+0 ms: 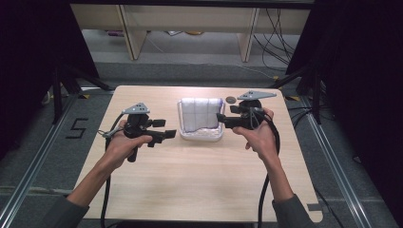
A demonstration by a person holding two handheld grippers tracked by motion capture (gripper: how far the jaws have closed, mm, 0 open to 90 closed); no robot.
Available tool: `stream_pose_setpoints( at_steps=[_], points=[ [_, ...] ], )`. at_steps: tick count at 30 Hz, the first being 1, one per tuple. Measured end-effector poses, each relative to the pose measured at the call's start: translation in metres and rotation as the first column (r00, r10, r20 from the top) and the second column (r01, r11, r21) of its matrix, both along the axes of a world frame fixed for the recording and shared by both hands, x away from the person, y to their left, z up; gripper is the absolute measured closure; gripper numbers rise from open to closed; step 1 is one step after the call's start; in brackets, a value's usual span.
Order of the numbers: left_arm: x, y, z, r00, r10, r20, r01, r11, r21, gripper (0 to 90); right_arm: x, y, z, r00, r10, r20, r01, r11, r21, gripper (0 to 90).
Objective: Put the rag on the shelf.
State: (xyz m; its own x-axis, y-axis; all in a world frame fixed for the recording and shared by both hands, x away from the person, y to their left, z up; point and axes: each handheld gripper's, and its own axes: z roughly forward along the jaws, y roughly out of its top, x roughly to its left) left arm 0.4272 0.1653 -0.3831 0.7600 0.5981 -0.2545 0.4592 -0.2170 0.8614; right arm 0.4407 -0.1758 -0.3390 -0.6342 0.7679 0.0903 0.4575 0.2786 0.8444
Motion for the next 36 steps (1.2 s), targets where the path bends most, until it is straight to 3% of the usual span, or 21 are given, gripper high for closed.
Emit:
stream_pose_setpoints(
  at_steps=[3,4,5,6,8,9,10,13,14,15,16,19,26,28,29,30,36],
  points=[
    [-0.005,0.001,-0.004,0.9999,-0.010,-0.001,0.010,0.9999,-0.001,29.8,-0.002,-0.001,-0.004,0.9999,0.001,0.014,-0.001,0.9999,-0.012,37.3],
    [-0.006,0.002,-0.004,0.9999,-0.013,-0.006,0.013,0.9999,0.008,29.8,-0.004,0.000,-0.006,1.0000,-0.002,-0.008,0.002,1.0000,0.006,37.3],
    [-0.007,0.002,-0.005,0.9998,-0.017,-0.003,0.017,0.9999,-0.002,29.8,-0.003,-0.001,-0.007,0.9999,0.008,0.013,-0.008,0.9999,-0.011,37.3],
    [-0.008,0.003,-0.005,0.9999,-0.016,-0.006,0.016,0.9999,0.004,29.8,-0.006,0.000,-0.008,0.9999,-0.013,-0.004,0.013,0.9999,-0.006,37.3],
    [-0.009,0.003,-0.007,0.9999,-0.014,-0.005,0.014,0.9999,0.006,29.8,-0.006,-0.001,-0.011,1.0000,-0.001,0.010,0.001,1.0000,-0.004,37.4],
    [-0.010,0.003,-0.008,0.9999,-0.011,0.000,0.011,0.9999,0.001,29.8,-0.008,0.000,-0.010,0.9999,-0.011,-0.010,0.011,0.9999,-0.009,37.3],
    [-0.011,0.004,-0.008,0.9999,-0.014,-0.007,0.014,0.9999,0.005,29.8,-0.008,0.000,-0.012,1.0000,-0.006,0.005,0.006,1.0000,-0.007,37.3],
    [-0.013,0.005,-0.009,0.9999,-0.014,-0.008,0.014,0.9999,0.003,29.8,-0.011,0.001,-0.014,0.9999,0.000,-0.010,0.000,1.0000,0.001,37.3],
    [-0.013,0.004,-0.010,0.9998,-0.017,-0.003,0.017,0.9998,-0.003,29.8,-0.013,0.002,-0.015,1.0000,-0.001,-0.004,0.001,1.0000,0.009,37.3],
    [-0.014,0.005,-0.010,0.9999,-0.016,-0.005,0.016,0.9998,0.010,29.8,-0.012,0.000,-0.015,0.9997,0.019,0.015,-0.019,0.9997,-0.014,37.3],
    [-0.015,0.004,-0.010,0.9998,-0.018,-0.002,0.018,0.9998,0.009,29.8,-0.015,0.001,-0.015,0.9999,0.009,-0.007,-0.009,1.0000,0.000,37.3],
    [-0.017,0.004,-0.012,0.9997,-0.024,-0.005,0.024,0.9997,0.011,29.2,-0.017,0.002,-0.018,0.9998,0.017,0.005,-0.017,0.9998,0.004,37.2],
    [-0.022,0.004,-0.016,0.9993,-0.036,-0.008,0.036,0.9993,0.010,28.0,-0.023,0.002,-0.024,0.9997,0.018,-0.019,-0.018,0.9997,0.014,36.7],
    [-0.024,0.003,-0.018,0.9996,-0.030,0.001,0.030,0.9996,0.001,27.7,-0.022,0.001,-0.027,0.9996,0.026,-0.005,-0.026,0.9996,0.012,36.4],
    [-0.024,0.003,-0.018,0.9993,-0.036,-0.007,0.036,0.9993,0.013,27.6,-0.024,0.001,-0.027,0.9995,0.023,-0.023,-0.022,0.9996,0.015,36.2],
    [-0.025,0.003,-0.019,0.9992,-0.040,-0.004,0.040,0.9992,0.010,27.4,-0.023,0.000,-0.028,0.9995,0.032,-0.006,-0.032,0.9995,-0.001,36.0],
    [-0.027,0.002,-0.025,0.9990,-0.043,-0.009,0.043,0.9990,0.011,27.2,-0.025,0.000,-0.036,0.9987,0.037,-0.034,-0.036,0.9991,0.023,35.2]
  ],
)
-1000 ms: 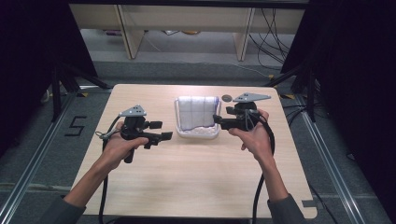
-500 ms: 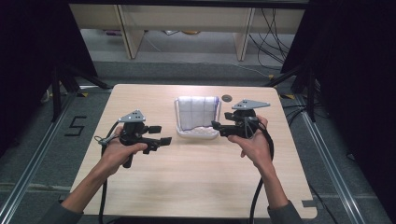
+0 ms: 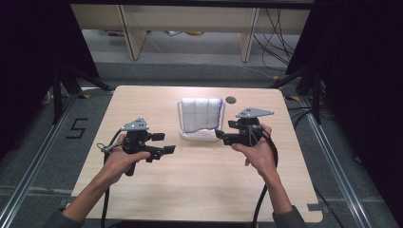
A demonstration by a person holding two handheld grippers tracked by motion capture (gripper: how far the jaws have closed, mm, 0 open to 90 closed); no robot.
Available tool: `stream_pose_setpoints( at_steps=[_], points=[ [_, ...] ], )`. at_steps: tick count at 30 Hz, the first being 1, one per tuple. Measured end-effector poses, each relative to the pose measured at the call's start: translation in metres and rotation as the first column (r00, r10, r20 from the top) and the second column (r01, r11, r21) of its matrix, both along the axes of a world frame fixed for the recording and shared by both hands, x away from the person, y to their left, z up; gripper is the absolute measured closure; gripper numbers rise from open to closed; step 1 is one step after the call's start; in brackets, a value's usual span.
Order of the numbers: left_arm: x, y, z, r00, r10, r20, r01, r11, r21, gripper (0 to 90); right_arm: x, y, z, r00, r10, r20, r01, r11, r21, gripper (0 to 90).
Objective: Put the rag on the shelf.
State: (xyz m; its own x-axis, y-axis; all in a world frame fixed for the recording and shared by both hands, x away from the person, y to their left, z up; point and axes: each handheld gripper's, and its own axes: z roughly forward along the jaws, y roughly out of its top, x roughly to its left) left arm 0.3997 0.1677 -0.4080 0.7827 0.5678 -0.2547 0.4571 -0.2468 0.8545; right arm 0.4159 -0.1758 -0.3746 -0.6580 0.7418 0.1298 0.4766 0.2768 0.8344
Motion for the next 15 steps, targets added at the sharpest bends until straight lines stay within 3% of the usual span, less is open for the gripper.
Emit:
stream_pose_setpoints(
  at_steps=[5,9,10,13,15],
  points=[
    [-0.003,0.000,-0.007,1.0000,-0.003,-0.009,0.003,1.0000,0.002,27.1,-0.003,-0.004,-0.007,0.9997,-0.019,-0.013,0.019,0.9998,-0.007,34.7],
    [-0.005,0.001,-0.014,0.9998,-0.002,-0.018,0.002,0.9998,0.018,27.0,-0.005,-0.004,-0.015,0.9993,-0.008,-0.037,0.008,0.9999,-0.010,34.6],
    [-0.007,0.001,-0.016,0.9998,0.008,-0.020,-0.007,0.9997,0.024,27.0,-0.004,-0.005,-0.016,0.9997,-0.008,-0.022,0.008,0.9999,-0.013,34.6],
    [-0.009,0.004,-0.021,0.9996,0.001,-0.028,0.000,0.9996,0.028,27.0,-0.004,-0.007,-0.022,0.9995,0.004,-0.032,-0.004,0.9998,-0.021,34.5],
    [-0.012,0.005,-0.024,0.9995,0.007,-0.030,-0.006,0.9993,0.036,26.9,-0.005,-0.006,-0.027,0.9986,-0.002,-0.054,0.001,0.9999,-0.014,34.5]
  ],
)
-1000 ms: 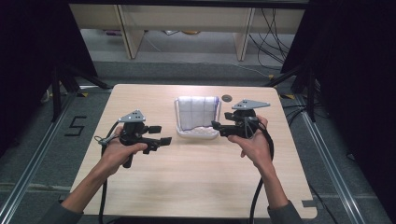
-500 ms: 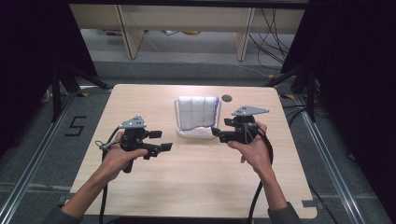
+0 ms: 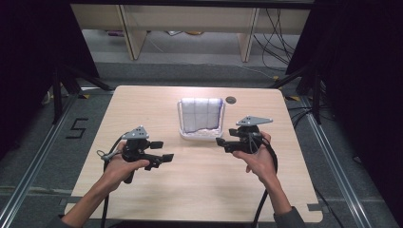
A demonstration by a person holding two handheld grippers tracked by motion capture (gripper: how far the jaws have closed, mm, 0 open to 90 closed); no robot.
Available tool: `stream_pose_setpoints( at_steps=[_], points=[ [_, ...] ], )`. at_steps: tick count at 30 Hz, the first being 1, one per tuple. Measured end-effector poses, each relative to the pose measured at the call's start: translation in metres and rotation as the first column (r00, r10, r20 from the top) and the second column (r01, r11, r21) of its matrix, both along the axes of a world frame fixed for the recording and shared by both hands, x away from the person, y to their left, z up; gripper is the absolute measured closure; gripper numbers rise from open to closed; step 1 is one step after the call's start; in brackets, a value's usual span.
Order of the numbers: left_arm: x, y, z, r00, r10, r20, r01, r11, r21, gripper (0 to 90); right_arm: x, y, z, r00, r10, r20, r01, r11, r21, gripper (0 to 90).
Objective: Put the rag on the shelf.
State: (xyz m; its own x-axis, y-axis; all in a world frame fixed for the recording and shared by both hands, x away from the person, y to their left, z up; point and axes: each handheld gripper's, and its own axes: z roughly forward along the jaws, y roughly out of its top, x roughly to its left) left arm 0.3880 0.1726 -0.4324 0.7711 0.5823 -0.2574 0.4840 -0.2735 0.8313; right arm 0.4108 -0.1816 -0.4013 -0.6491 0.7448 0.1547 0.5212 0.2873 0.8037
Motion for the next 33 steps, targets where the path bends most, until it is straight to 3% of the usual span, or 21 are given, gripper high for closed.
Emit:
stream_pose_setpoints(
  at_steps=[8,9,12,15,18,19,22,23,30,31,33],
  points=[
    [-0.008,0.001,-0.012,1.0000,0.001,0.005,-0.001,0.9997,0.024,26.7,-0.004,-0.001,-0.013,0.9999,-0.003,-0.011,0.003,1.0000,-0.009,34.2],
    [-0.009,0.001,-0.013,1.0000,0.002,0.001,-0.002,0.9997,0.023,26.6,-0.005,-0.002,-0.014,1.0000,0.001,0.002,-0.001,0.9998,-0.022,34.2],
    [-0.014,0.001,-0.018,1.0000,0.004,-0.002,-0.004,0.9998,0.018,26.2,-0.011,0.000,-0.018,0.9998,0.002,-0.021,-0.002,0.9999,-0.011,34.0],
    [-0.019,0.001,-0.025,0.9998,-0.010,-0.020,0.010,0.9997,0.020,25.9,-0.015,-0.001,-0.021,0.9999,0.012,0.001,-0.012,0.9997,-0.021,34.0],
    [-0.023,0.002,-0.031,0.9994,-0.021,-0.027,0.022,0.9992,0.033,25.7,-0.021,0.001,-0.023,0.9998,-0.002,-0.021,0.001,0.9997,-0.023,34.0],
    [-0.025,0.002,-0.033,0.9997,-0.009,-0.021,0.009,0.9993,0.035,25.8,-0.020,0.000,-0.025,0.9999,0.012,0.003,-0.012,0.9995,-0.029,34.0],
    [-0.027,0.002,-0.037,0.9994,-0.022,-0.027,0.024,0.9989,0.040,25.6,-0.024,0.001,-0.029,0.9998,0.020,0.008,-0.019,0.9984,-0.053,34.1],
    [-0.029,0.003,-0.037,0.9992,-0.025,-0.030,0.026,0.9987,0.042,25.5,-0.026,0.002,-0.030,0.9998,0.019,-0.011,-0.019,0.9990,-0.040,34.0],
    [-0.040,0.008,-0.043,0.9995,-0.024,-0.020,0.025,0.9981,0.056,25.0,-0.035,0.002,-0.042,0.9994,0.026,-0.022,-0.027,0.9982,-0.054,33.6],
    [-0.042,0.009,-0.044,0.9997,-0.021,-0.016,0.022,0.9980,0.060,25.0,-0.036,0.002,-0.044,0.9992,0.032,-0.024,-0.033,0.9988,-0.036,33.1],
    [-0.044,0.011,-0.045,0.9997,-0.018,-0.018,0.019,0.9984,0.053,24.9,-0.040,0.003,-0.046,0.9986,0.025,-0.046,-0.027,0.9988,-0.041,31.8]
  ],
)
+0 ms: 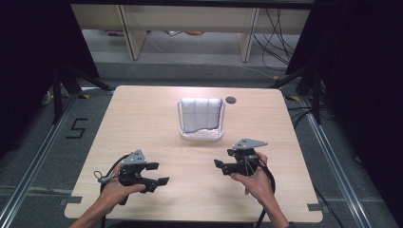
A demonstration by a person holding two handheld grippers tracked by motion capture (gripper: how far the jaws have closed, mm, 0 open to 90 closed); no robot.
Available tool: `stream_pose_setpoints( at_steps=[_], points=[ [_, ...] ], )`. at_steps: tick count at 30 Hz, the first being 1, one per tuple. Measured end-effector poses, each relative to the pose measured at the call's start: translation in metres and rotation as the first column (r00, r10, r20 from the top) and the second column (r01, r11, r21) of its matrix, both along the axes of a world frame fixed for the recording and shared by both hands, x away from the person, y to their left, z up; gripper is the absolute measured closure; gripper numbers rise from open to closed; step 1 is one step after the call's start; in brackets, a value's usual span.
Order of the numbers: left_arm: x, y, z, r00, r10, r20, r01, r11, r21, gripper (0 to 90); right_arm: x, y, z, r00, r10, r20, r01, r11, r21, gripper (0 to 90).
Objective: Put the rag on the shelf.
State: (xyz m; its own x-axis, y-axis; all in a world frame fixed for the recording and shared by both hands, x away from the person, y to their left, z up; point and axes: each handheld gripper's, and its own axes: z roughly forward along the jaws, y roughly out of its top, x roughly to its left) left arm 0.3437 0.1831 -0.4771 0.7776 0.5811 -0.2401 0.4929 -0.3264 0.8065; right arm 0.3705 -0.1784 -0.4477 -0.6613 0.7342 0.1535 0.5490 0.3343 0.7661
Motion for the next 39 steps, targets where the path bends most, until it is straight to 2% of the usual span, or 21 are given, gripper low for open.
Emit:
stream_pose_setpoints(
  at_steps=[2,5,6,7,8,10,12,16,17,20,21,22,23,24,28,30,32,33,37,39],
  points=[
    [-0.002,0.003,-0.001,1.0000,-0.003,-0.001,0.003,1.0000,0.006,24.9,-0.001,-0.001,-0.003,0.9999,0.003,0.016,-0.003,1.0000,-0.006,31.7],
    [-0.006,0.005,-0.004,1.0000,0.010,0.000,-0.010,1.0000,0.002,24.8,-0.008,0.000,-0.006,0.9999,-0.012,-0.006,0.012,0.9999,-0.001,31.4],
    [-0.007,0.006,-0.005,1.0000,0.004,-0.008,-0.004,1.0000,-0.001,24.8,-0.008,-0.001,-0.009,0.9998,0.013,0.015,-0.013,0.9999,0.000,31.1],
    [-0.009,0.007,-0.006,0.9999,0.003,-0.010,-0.003,1.0000,0.005,24.7,-0.010,-0.001,-0.010,0.9999,0.006,0.011,-0.006,0.9999,-0.012,31.1],
    [-0.010,0.007,-0.008,0.9999,0.011,-0.011,-0.011,0.9999,0.002,24.7,-0.013,0.001,-0.012,0.9999,0.002,-0.016,-0.002,1.0000,0.009,31.0],
    [-0.013,0.008,-0.011,0.9997,0.012,-0.020,-0.012,0.9999,0.005,24.6,-0.016,0.000,-0.015,0.9999,0.012,0.006,-0.012,0.9997,-0.021,30.1],
    [-0.017,0.008,-0.014,0.9994,0.015,-0.031,-0.015,0.9999,0.002,24.6,-0.020,0.001,-0.018,0.9999,0.011,0.002,-0.010,0.9996,-0.026,30.0],
    [-0.022,0.009,-0.019,0.9994,0.022,-0.028,-0.021,0.9997,0.010,24.5,-0.028,0.002,-0.023,0.9998,0.020,0.004,-0.019,0.9992,-0.036,28.4],
    [-0.022,0.010,-0.020,0.9997,0.015,-0.018,-0.015,0.9997,0.022,24.5,-0.030,0.002,-0.024,0.9998,0.020,0.001,-0.020,0.9992,-0.035,28.1],
    [-0.027,0.010,-0.023,0.9994,0.028,-0.018,-0.027,0.9989,0.039,24.4,-0.037,0.002,-0.026,0.9997,0.025,-0.002,-0.026,0.9981,-0.056,25.9],
    [-0.028,0.010,-0.025,0.9995,0.028,-0.018,-0.027,0.9991,0.032,24.3,-0.039,0.002,-0.027,0.9997,0.025,-0.005,-0.026,0.9978,-0.061,25.7],
    [-0.030,0.010,-0.025,0.9994,0.030,-0.017,-0.029,0.9985,0.046,24.3,-0.041,0.003,-0.028,0.9998,0.016,-0.014,-0.017,0.9981,-0.060,25.7],
    [-0.031,0.010,-0.026,0.9994,0.026,-0.023,-0.025,0.9989,0.039,24.3,-0.042,0.001,-0.030,0.9996,0.028,-0.003,-0.028,0.9972,-0.069,25.5],
    [-0.033,0.011,-0.027,0.9995,0.027,-0.019,-0.027,0.9993,0.026,24.2,-0.045,0.001,-0.031,0.9996,0.023,-0.016,-0.024,0.9972,-0.072,25.3],
    [-0.040,0.011,-0.029,0.9996,0.024,-0.017,-0.023,0.9989,0.040,24.1,-0.052,0.000,-0.037,0.9988,0.040,-0.027,-0.042,0.9953,-0.088,24.1],
    [-0.042,0.012,-0.029,0.9996,0.015,-0.025,-0.013,0.9981,0.060,24.1,-0.055,-0.002,-0.039,0.9988,0.039,-0.028,-0.042,0.9942,-0.099,23.0],
    [-0.043,0.010,-0.029,0.9997,0.017,-0.020,-0.016,0.9987,0.047,24.1,-0.058,-0.003,-0.042,0.9989,0.036,-0.031,-0.039,0.9941,-0.101,22.4],
    [-0.043,0.010,-0.029,0.9997,0.016,-0.021,-0.015,0.9988,0.046,24.1,-0.060,-0.003,-0.042,0.9982,0.028,-0.052,-0.033,0.9945,-0.100,22.2],
    [-0.041,0.011,-0.031,0.9994,0.032,-0.016,-0.031,0.9983,0.049,24.0,-0.063,-0.004,-0.044,0.9982,0.018,-0.058,-0.023,0.9951,-0.096,22.0],
    [-0.040,0.012,-0.030,0.9992,0.025,-0.032,-0.024,0.9981,0.057,24.0,-0.061,-0.004,-0.045,0.9976,0.051,-0.046,-0.055,0.9942,-0.093,22.1]
  ],
)
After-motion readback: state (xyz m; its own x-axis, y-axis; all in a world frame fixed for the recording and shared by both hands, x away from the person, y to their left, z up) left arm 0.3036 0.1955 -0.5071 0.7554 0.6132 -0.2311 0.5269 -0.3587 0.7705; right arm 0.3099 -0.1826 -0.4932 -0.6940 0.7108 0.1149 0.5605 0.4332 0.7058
